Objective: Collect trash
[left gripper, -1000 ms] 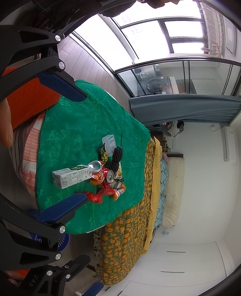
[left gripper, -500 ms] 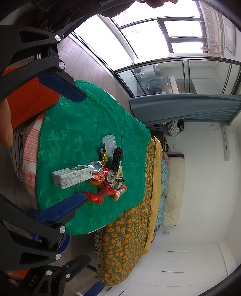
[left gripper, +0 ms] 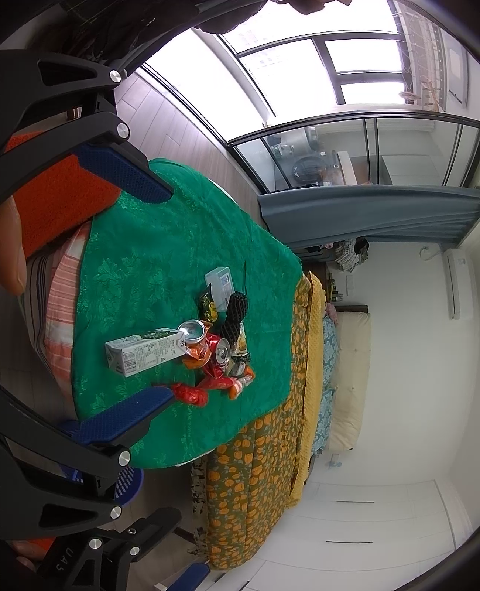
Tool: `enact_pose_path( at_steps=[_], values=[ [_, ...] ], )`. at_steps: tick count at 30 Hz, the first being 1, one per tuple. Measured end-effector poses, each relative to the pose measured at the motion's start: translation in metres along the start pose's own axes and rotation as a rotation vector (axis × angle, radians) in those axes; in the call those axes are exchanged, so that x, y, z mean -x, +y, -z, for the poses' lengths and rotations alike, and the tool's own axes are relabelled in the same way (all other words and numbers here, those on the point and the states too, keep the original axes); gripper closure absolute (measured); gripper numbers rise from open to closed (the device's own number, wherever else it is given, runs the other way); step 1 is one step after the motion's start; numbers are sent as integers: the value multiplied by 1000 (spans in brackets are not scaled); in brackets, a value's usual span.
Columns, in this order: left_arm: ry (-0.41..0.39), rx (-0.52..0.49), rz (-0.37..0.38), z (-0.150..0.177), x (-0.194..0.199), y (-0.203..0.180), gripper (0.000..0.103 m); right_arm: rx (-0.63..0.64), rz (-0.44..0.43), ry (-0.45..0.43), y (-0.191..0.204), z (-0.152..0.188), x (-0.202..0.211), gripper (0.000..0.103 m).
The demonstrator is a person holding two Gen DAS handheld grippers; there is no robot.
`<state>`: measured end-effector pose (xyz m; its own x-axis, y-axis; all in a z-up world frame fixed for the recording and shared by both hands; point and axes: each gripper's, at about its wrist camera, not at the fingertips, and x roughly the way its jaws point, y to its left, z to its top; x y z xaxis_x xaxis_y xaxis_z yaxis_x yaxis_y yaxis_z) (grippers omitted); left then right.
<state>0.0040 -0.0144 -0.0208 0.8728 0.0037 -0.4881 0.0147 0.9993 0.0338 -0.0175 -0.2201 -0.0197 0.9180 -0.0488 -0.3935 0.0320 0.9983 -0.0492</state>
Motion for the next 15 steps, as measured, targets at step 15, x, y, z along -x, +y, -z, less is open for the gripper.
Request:
enact_pose_path(
  at_steps=[15],
  values=[
    [2, -3, -1, 0, 0, -1, 4, 1, -1, 3, 2, 6, -3, 5]
  ],
)
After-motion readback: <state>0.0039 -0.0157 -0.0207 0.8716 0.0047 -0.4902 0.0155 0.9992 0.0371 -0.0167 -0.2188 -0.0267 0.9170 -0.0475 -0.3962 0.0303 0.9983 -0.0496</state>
